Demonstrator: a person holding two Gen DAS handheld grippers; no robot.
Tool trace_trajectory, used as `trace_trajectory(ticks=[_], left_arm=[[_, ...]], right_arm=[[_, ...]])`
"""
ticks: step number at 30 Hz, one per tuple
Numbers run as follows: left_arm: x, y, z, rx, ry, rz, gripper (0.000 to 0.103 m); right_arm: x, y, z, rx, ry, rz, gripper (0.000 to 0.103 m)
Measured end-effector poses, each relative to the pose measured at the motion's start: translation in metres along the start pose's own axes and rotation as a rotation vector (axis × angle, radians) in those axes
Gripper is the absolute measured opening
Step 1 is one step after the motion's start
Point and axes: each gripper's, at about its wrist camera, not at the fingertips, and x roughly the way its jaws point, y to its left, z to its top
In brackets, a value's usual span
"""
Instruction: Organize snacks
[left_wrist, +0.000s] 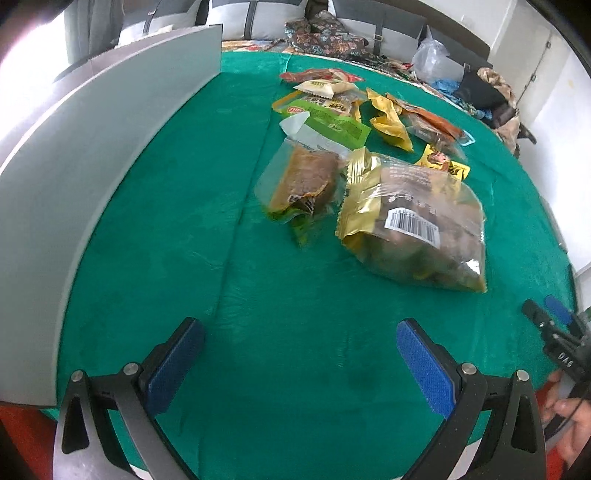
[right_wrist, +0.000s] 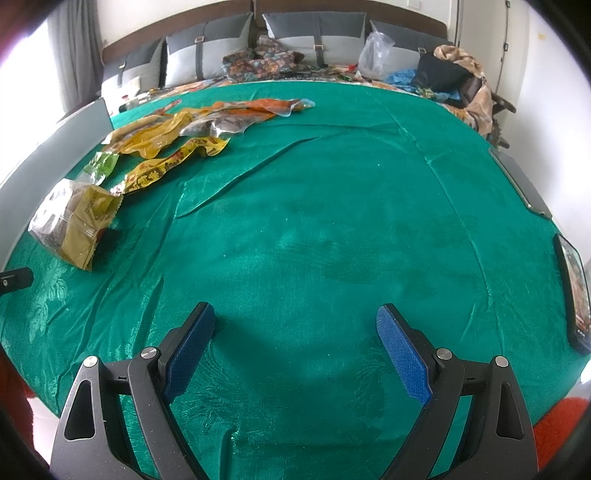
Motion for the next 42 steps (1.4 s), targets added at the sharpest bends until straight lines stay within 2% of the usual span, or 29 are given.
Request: trace_trajectory(ticks=[9, 22, 25, 27, 28, 29, 30, 35, 38, 42], left_arm=[[0.006, -0.013, -0.007, 0.102, 0.004, 0.101, 0.103], [0.004, -0.012, -0.005, 0.099, 0.022, 0.099, 0.103], [-0.002, -0.003, -0.003, 0.053, 0.029, 0.042, 0.103], [-0.007, 0.004, -0.002, 0.021, 0.013, 0.006, 0.103], [-0.009, 0.007, -0.002, 0.012, 0.005, -0.002, 0.103], [-0.012, 0.011, -0.002, 0.001, -0.006, -0.009, 0.103], [-0.013, 0.013, -0.002, -0.003, -0.012, -0.013, 0.103], [-0.026, 0.022, -0.002, -0.022, -0.054, -0.036, 0.103], [-0.036, 0.026, -0.003, -0.019, -0.084, -0.026, 0.103], [-0.044, 0.035, -0.006, -0.037, -0.096, -0.010, 0.103]], right_arm=[[0.000, 0.000, 0.000, 0.000, -0.002, 0.000, 0.092], [-0.001, -0.001, -0.001, -0.001, -0.002, 0.002, 0.092], [-0.005, -0.004, 0.007, -0.007, 0.012, 0.055, 0.090], [-0.024, -0.003, 0.019, -0.017, -0.068, 0.163, 0.090], [-0.032, 0.001, 0.025, -0.044, -0.106, 0.214, 0.090], [-0.043, 0.013, 0.038, -0.132, -0.146, 0.310, 0.090], [-0.047, 0.025, 0.047, -0.212, -0.149, 0.359, 0.090], [-0.035, 0.115, 0.081, -0.702, -0.059, 0.500, 0.090], [-0.016, 0.161, 0.087, -0.884, 0.013, 0.537, 0.090], [0.012, 0.198, 0.090, -0.979, 0.082, 0.500, 0.090]])
